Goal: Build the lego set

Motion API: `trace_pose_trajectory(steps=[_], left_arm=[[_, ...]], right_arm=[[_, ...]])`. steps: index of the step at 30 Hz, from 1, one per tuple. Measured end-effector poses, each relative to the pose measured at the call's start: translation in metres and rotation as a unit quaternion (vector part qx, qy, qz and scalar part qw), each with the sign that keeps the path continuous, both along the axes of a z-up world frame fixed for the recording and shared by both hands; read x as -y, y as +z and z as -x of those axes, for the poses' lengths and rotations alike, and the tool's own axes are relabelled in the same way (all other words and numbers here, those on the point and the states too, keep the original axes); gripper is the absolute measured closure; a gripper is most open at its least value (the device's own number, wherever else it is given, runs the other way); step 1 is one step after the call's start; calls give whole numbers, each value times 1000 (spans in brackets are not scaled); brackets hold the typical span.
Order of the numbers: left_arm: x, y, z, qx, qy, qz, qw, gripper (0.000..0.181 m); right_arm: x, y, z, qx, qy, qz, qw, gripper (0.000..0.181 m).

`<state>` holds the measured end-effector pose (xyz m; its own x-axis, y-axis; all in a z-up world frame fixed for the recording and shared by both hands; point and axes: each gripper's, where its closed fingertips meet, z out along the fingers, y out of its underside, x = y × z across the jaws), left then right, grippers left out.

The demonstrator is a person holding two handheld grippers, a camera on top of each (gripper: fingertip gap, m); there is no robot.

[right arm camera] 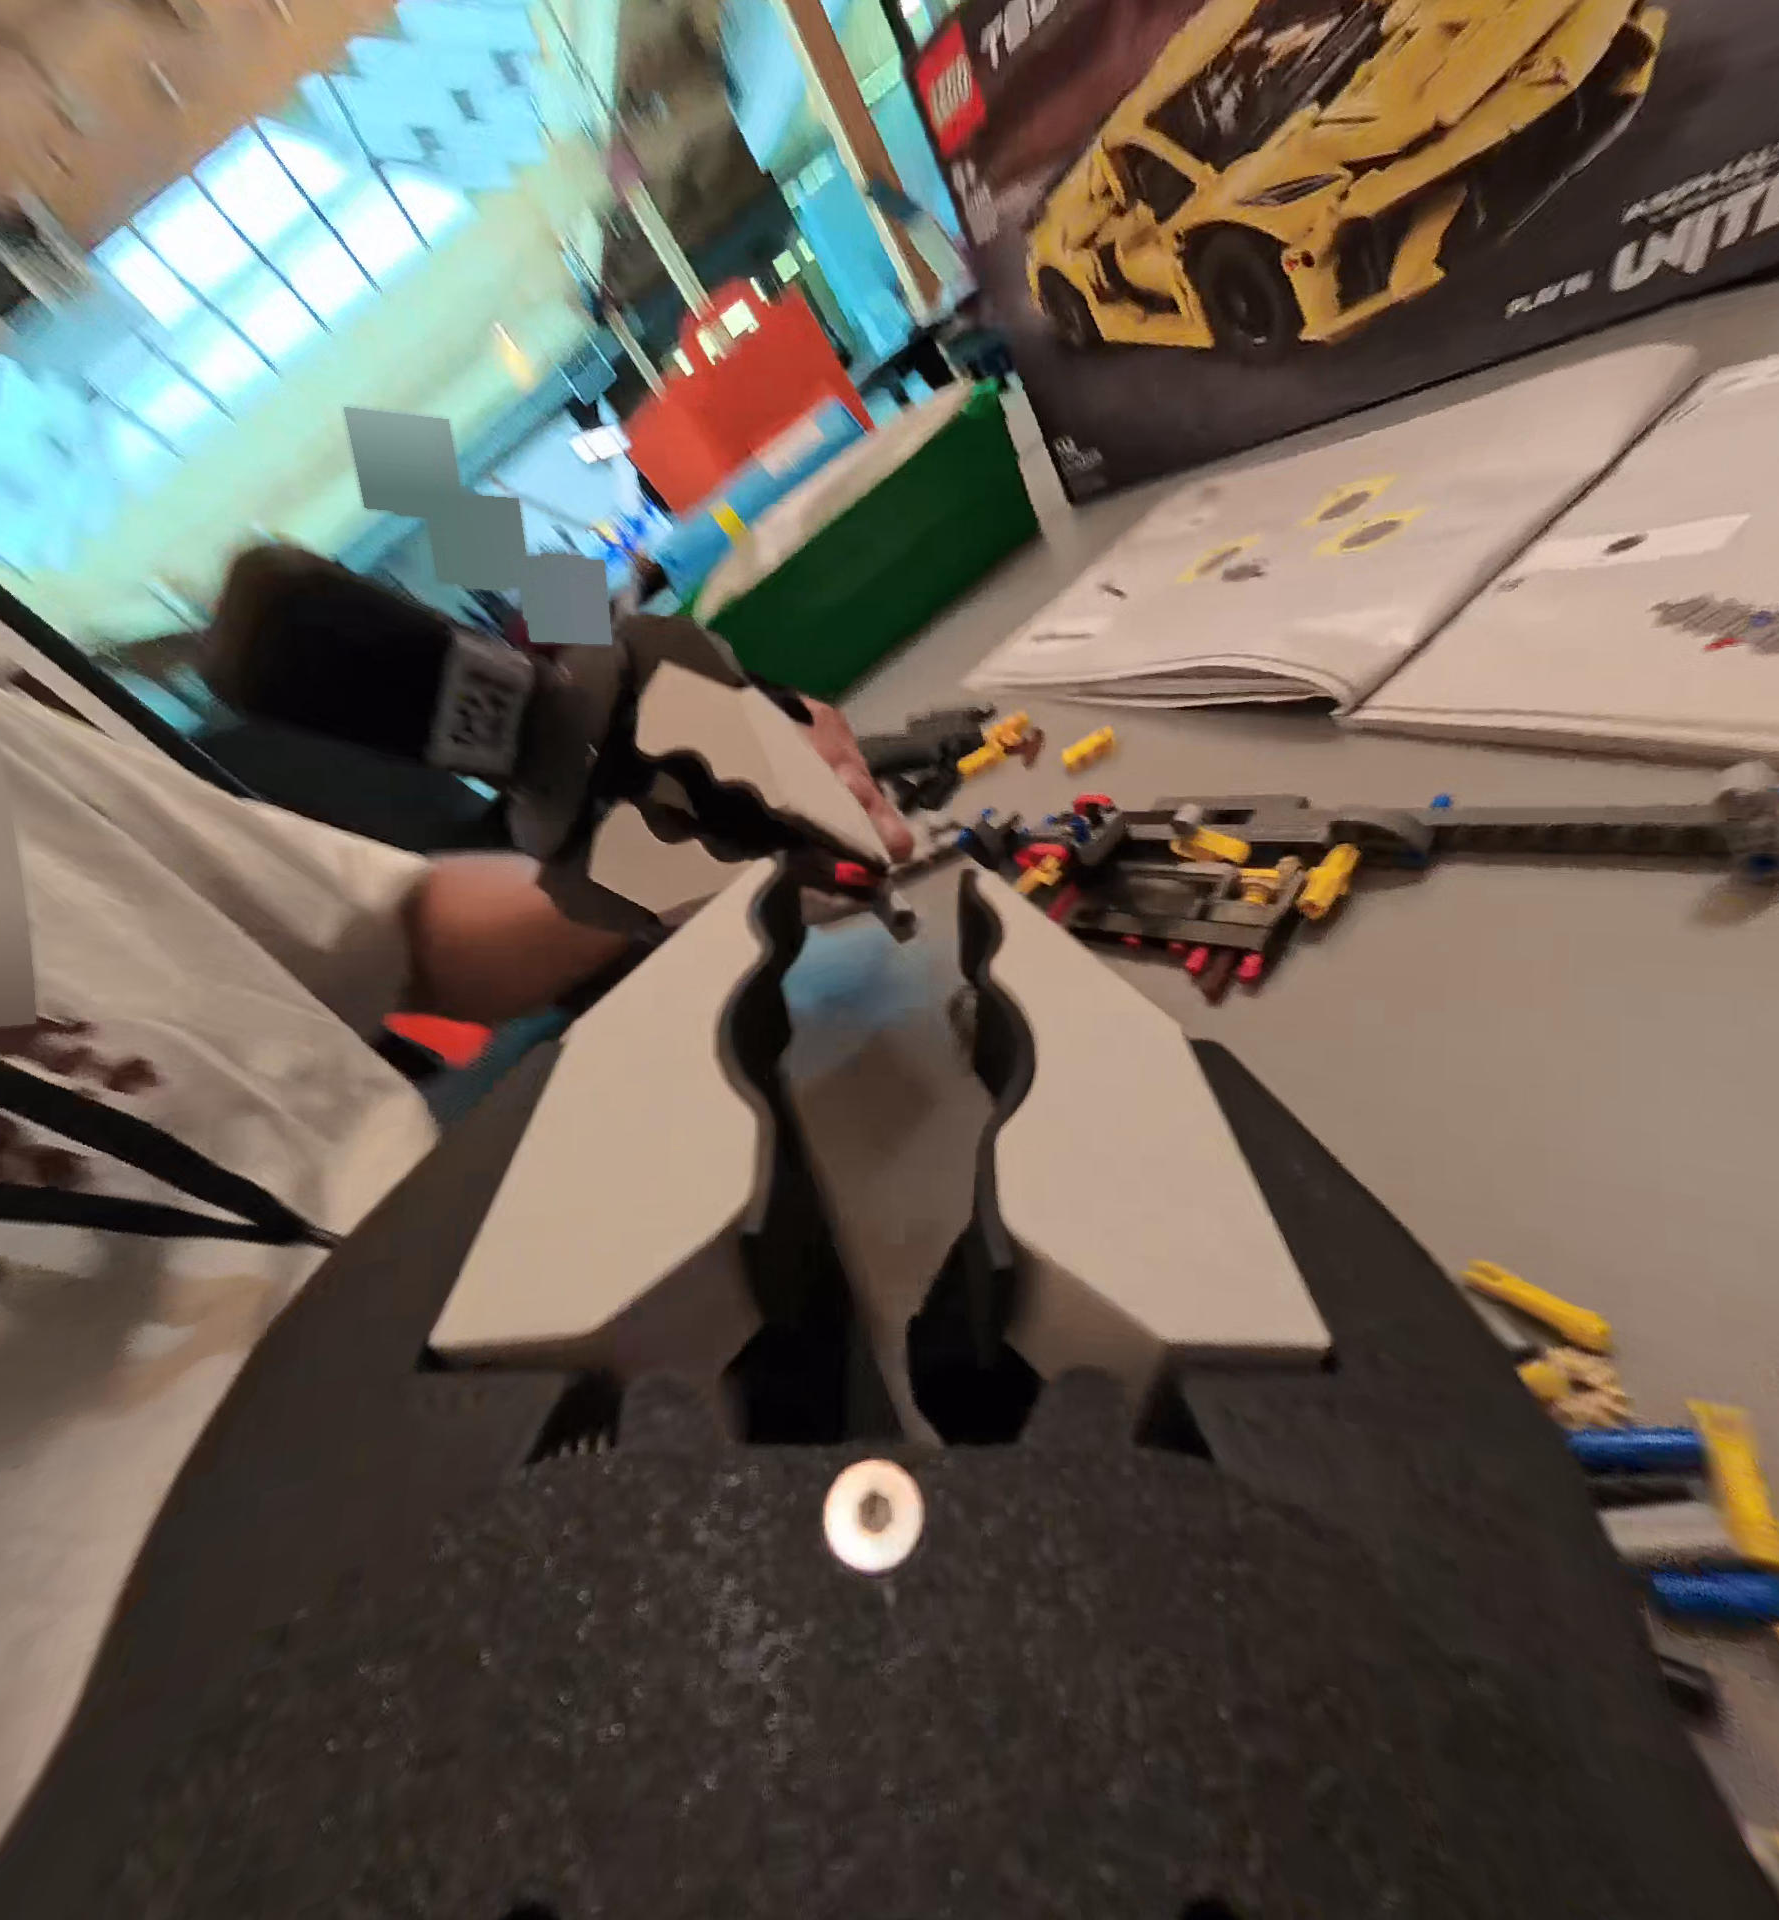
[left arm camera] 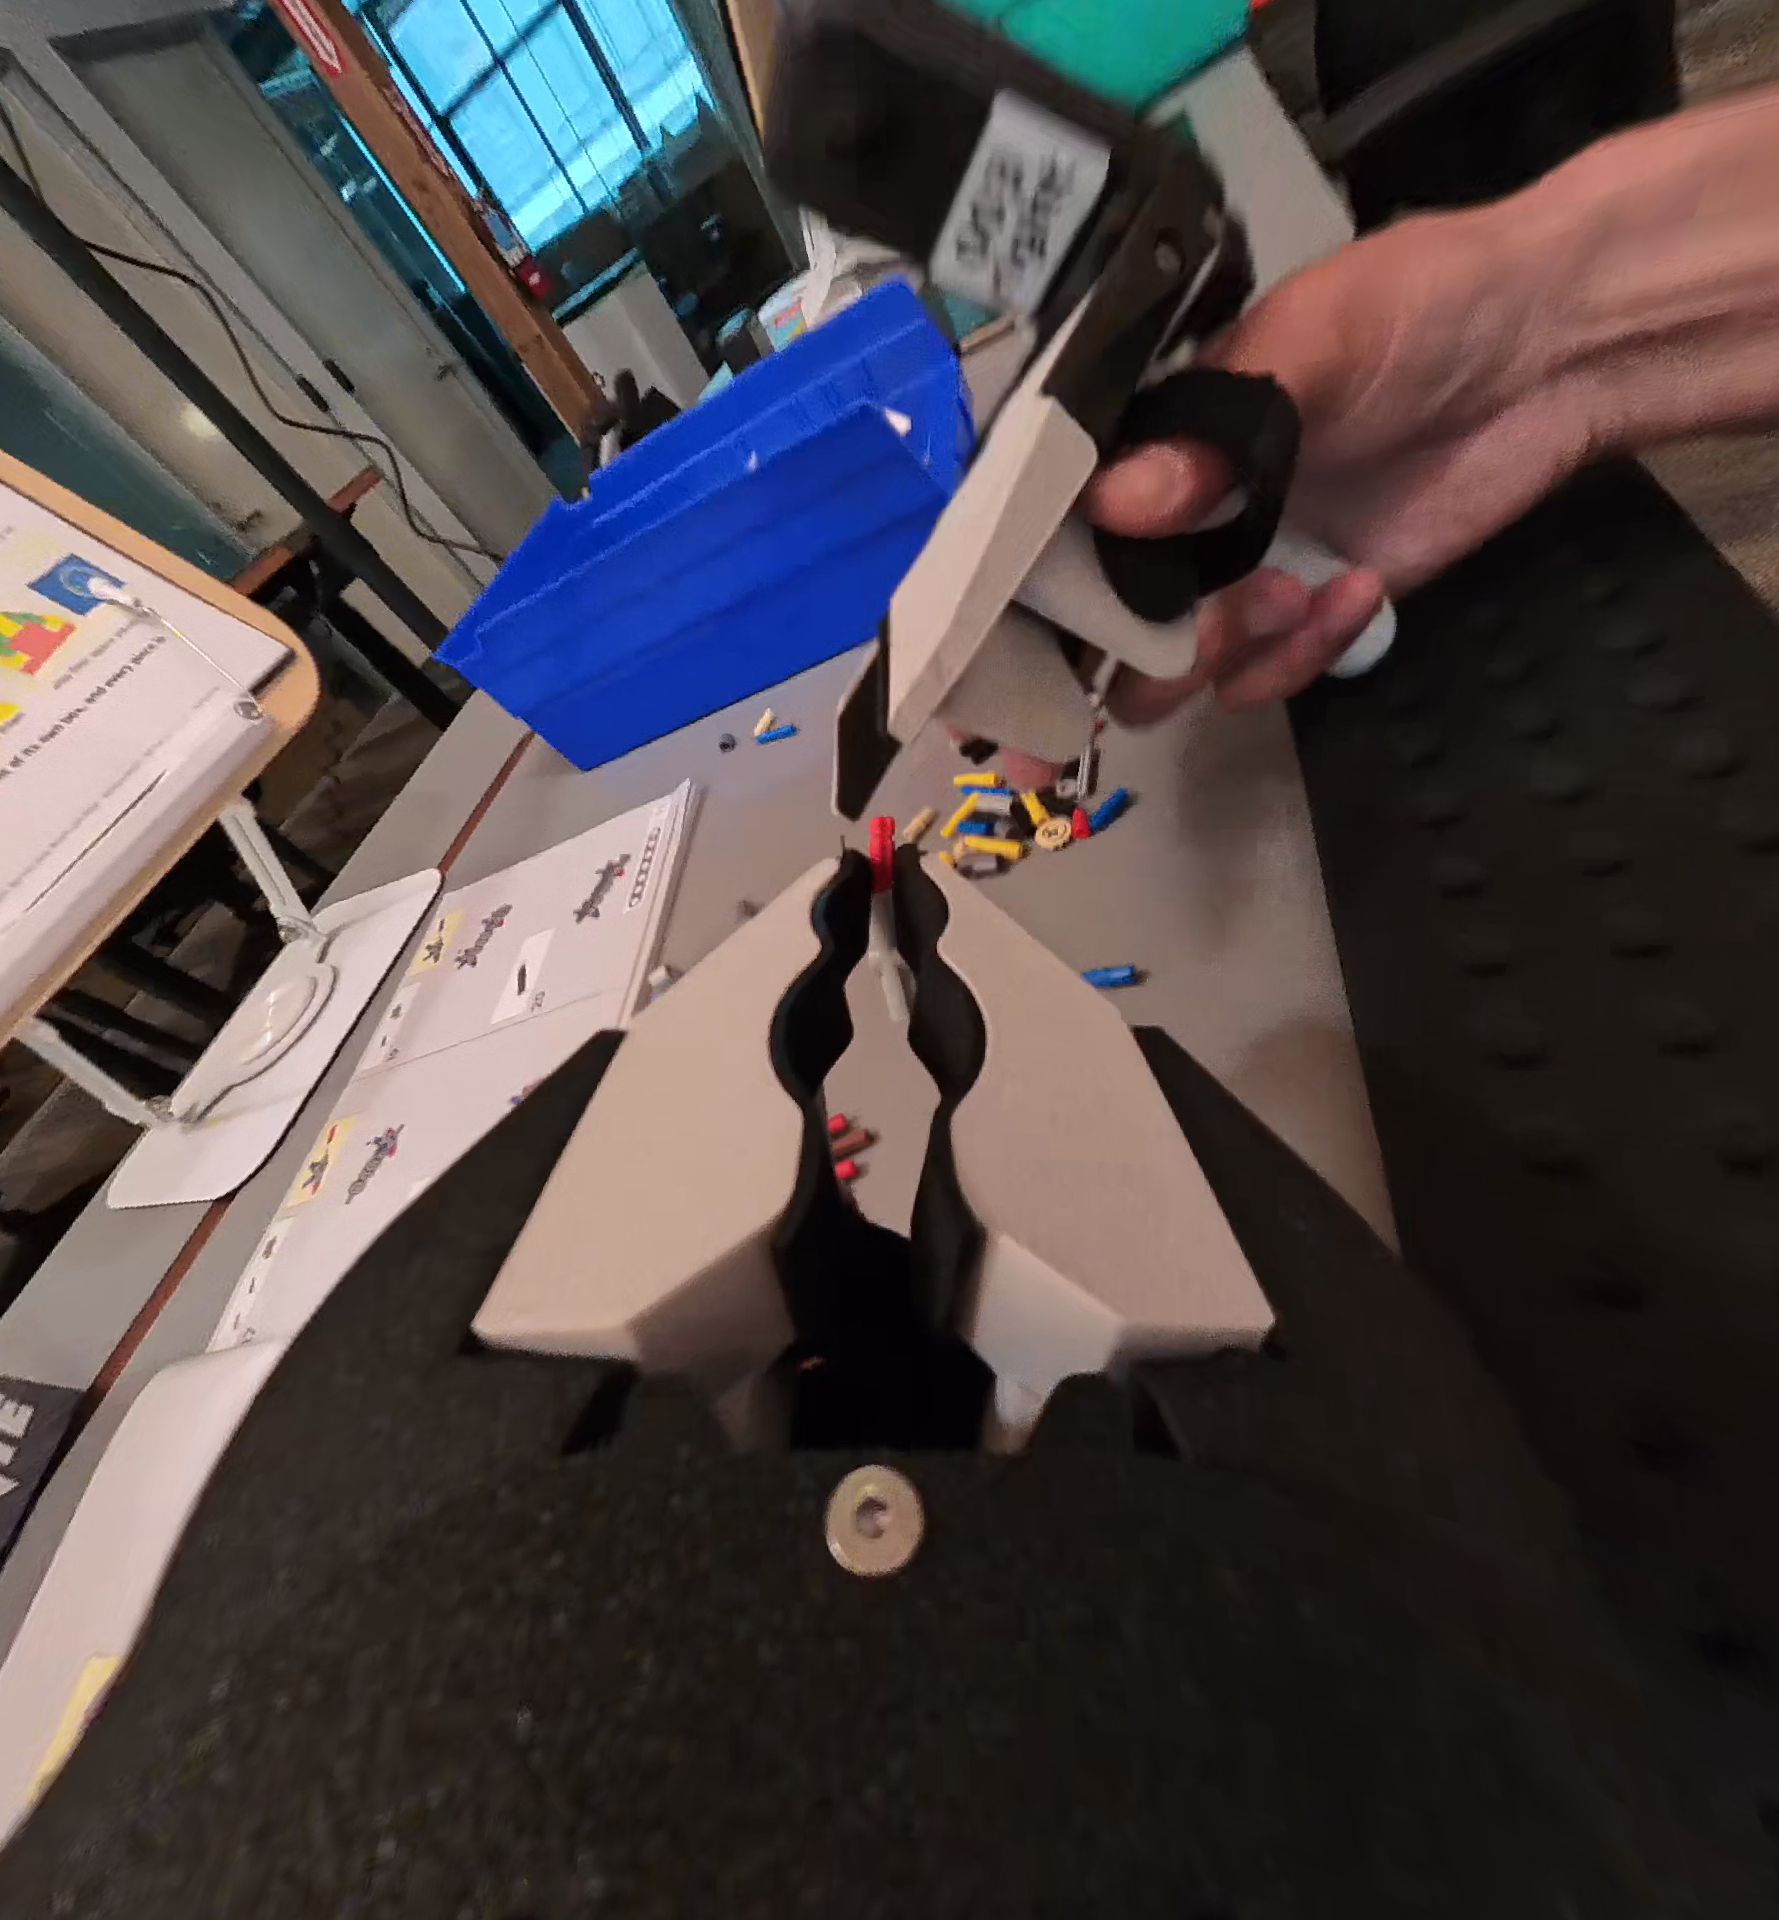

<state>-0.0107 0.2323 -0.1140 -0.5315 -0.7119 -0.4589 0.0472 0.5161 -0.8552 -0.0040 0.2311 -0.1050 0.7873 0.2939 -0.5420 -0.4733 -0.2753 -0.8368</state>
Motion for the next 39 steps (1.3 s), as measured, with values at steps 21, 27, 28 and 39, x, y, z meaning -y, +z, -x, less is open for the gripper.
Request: trace_pose_trajectory(steps=[21,27,28,39], left_arm=[[11,42,20,74,-61,84,992,178],[9,41,19,70,-55,82,993,178],[8,41,19,67,-56,87,992,178],[6,37,20,48,-58,93,993,177]], right_arm=[[-8,31,46,-355,236,-19,904,143],[-10,30,46,-368,232,-12,900,144],[-10,30,46,-370,231,-12,900,144],[-11,26,46,-349,217,1,912,144]])
